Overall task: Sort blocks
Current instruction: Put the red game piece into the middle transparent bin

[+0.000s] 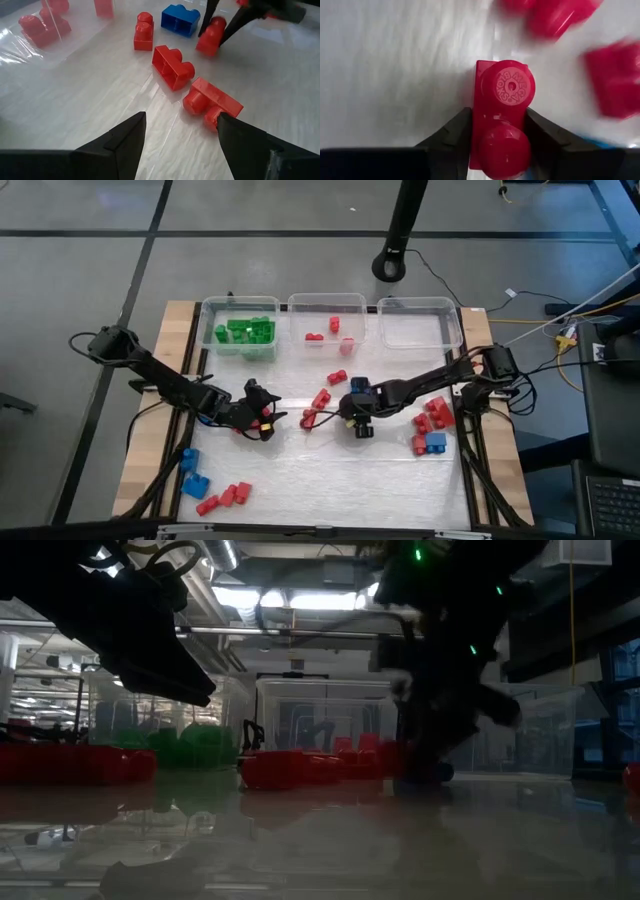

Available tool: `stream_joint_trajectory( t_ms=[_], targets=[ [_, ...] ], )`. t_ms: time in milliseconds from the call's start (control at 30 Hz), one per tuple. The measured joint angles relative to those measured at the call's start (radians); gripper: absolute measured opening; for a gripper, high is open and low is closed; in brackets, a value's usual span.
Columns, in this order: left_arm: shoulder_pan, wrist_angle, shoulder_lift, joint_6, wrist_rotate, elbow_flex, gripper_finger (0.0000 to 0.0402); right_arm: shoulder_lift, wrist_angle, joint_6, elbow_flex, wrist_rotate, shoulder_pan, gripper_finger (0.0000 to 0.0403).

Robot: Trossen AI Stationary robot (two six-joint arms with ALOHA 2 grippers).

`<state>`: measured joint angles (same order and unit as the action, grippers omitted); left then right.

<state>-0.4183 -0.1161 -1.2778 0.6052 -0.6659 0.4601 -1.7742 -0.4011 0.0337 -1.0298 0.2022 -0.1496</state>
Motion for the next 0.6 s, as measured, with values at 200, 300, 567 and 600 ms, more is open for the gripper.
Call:
stream_joint_trajectory(
  t_ms=[200,300,567,600],
  targets=[
    [0.0,0.0,0.0,-0.002,0.0,0.0,0.023,0.035,-0.136,0.145,-0.164,0.062,0.003,0.0139],
    [0.0,0.0,0.0,-0.002,0.0,0.0,0.023,0.036,-0.208,0.238,-0.272,0.125,0.008,0.0138],
    [0.0,0.0,0.0,-0.001,0.0,0.0,0.023,0.037,-0.252,0.459,-0.471,0.189,0.111,0.0151],
    [0.0,0.001,0.0,-0.002,0.0,0.0,0.023,0.037,-0.249,0.487,-0.485,0.19,0.13,0.0151]
  ],
)
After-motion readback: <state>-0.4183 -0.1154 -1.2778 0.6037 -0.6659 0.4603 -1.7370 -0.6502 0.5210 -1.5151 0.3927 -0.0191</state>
